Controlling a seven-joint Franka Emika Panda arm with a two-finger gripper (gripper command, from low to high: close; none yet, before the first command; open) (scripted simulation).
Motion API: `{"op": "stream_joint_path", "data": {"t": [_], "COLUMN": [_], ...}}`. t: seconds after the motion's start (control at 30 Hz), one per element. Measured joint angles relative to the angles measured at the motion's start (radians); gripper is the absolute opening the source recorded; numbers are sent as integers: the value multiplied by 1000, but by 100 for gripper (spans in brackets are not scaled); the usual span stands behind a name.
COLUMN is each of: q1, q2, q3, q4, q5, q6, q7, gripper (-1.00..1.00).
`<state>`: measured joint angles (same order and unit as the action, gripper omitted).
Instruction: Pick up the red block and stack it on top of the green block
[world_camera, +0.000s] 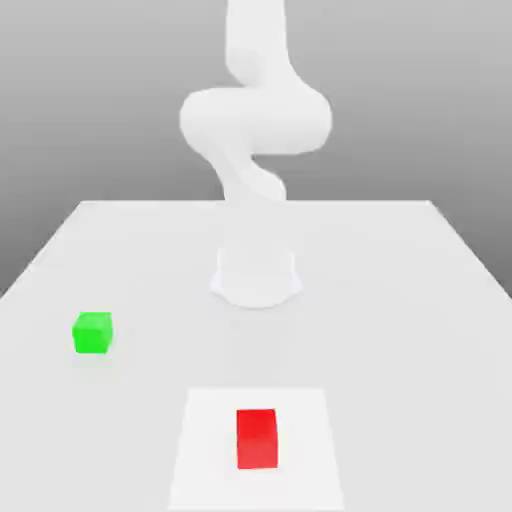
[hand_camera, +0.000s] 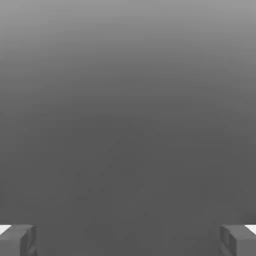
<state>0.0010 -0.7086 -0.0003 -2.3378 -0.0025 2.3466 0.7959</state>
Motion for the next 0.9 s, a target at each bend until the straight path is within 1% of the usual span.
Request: {"op": "stream_joint_path", "data": {"t": [0.7, 0.9], "q1": [1, 0], "q2": [768, 985], "q3": [0, 1], "q4": [-315, -300], "q5": [1, 2], "q6": [393, 568], "q7": [-51, -53], "gripper": [0, 0]}}
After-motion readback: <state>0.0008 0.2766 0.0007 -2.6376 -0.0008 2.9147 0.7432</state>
